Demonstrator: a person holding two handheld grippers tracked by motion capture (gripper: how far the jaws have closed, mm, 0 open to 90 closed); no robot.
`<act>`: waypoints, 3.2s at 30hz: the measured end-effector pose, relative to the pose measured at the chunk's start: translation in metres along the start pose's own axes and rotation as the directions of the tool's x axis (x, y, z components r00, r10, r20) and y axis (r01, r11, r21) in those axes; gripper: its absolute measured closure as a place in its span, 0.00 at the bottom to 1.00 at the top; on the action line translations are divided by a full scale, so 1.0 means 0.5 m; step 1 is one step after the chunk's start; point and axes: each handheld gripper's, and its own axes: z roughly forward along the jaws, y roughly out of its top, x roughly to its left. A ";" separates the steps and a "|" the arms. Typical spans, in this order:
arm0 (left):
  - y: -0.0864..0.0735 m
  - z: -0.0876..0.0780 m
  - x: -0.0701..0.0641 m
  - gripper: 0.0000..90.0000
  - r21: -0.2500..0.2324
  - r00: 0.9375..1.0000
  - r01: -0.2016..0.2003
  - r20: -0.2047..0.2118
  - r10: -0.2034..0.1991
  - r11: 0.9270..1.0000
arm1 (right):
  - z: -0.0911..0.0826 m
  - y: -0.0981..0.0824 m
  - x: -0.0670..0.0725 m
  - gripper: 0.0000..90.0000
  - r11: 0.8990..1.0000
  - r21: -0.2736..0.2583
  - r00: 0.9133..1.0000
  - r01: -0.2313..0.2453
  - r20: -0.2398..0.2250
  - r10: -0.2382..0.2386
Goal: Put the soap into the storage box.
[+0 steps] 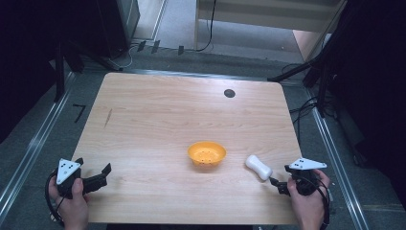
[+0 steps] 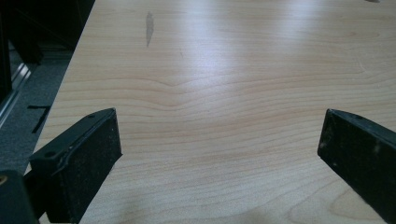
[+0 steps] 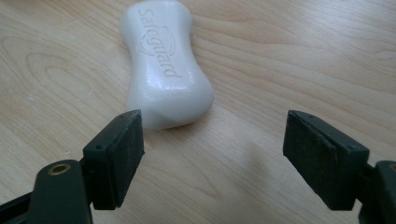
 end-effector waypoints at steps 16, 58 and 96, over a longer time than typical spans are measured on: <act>0.000 0.000 0.000 0.00 0.001 1.000 -0.003 0.002 0.003 1.000 | 0.013 0.047 0.017 0.21 0.986 0.133 0.995 0.101 -0.015 -0.100; 0.001 0.001 0.004 0.00 0.009 1.000 0.009 0.010 -0.009 1.000 | 0.076 0.147 0.042 0.23 0.945 0.314 0.995 0.095 -0.037 -0.087; 0.001 0.003 0.005 0.00 0.014 1.000 0.017 0.012 -0.017 1.000 | 0.124 0.159 0.053 0.51 0.913 0.397 0.995 0.095 -0.046 -0.084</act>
